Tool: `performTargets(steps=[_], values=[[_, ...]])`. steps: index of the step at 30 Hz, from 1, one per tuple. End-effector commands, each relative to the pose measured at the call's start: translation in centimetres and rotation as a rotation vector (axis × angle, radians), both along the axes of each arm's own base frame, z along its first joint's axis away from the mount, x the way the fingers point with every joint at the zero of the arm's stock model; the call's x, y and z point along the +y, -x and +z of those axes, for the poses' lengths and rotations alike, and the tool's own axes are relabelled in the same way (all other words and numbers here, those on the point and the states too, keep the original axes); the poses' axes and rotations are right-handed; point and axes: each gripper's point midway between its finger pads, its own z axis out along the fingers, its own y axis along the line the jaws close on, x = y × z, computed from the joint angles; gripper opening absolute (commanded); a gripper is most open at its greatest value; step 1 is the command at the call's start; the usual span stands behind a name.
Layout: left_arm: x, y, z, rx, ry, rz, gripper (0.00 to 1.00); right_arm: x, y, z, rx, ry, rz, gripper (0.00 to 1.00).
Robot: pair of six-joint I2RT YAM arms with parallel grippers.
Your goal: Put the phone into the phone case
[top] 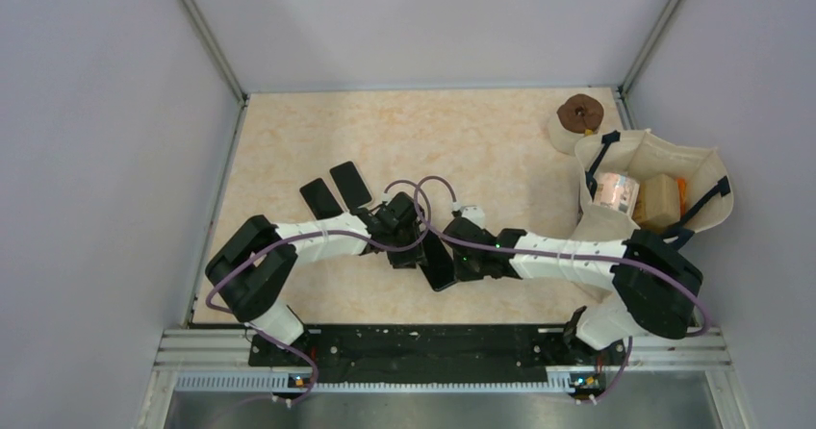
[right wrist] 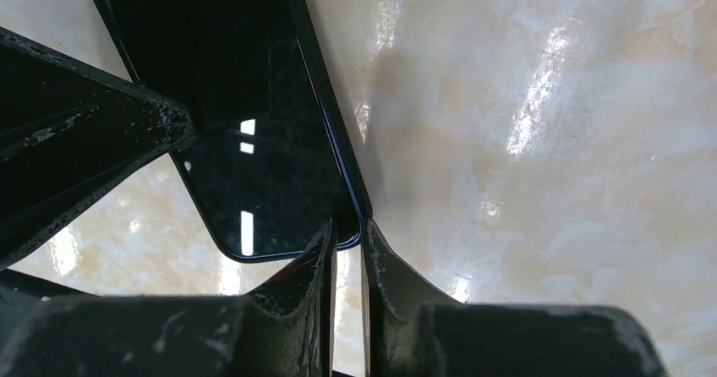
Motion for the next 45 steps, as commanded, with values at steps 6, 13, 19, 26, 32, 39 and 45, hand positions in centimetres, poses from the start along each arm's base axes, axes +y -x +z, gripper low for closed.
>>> performTargets(steps=[6,13,19,26,32,39,45], values=[[0.1,-0.1,0.3,-0.011,0.006,0.013,0.4,-0.8,2.7,-5.1,0.087,0.098,0.01,0.0],[0.1,0.0,0.3,-0.014,0.014,0.01,0.41,0.6,-0.5,0.9,-0.024,0.035,0.016,0.2],[0.0,0.0,0.4,-0.013,0.013,0.005,0.41,0.5,-3.2,4.2,-0.079,-0.025,-0.009,0.32],[0.3,0.0,0.6,-0.017,0.0,0.007,0.41,0.7,-3.2,3.0,-0.046,-0.024,0.019,0.31],[0.4,0.0,0.6,-0.017,-0.006,0.012,0.41,0.1,-1.8,1.3,0.001,-0.024,0.027,0.29],[0.5,0.0,0.6,-0.016,-0.011,0.011,0.41,-2.1,1.7,-1.8,0.086,0.039,0.031,0.24],[0.5,-0.2,0.4,-0.017,-0.014,0.009,0.41,-3.9,3.9,-4.0,0.145,0.103,0.03,0.21]])
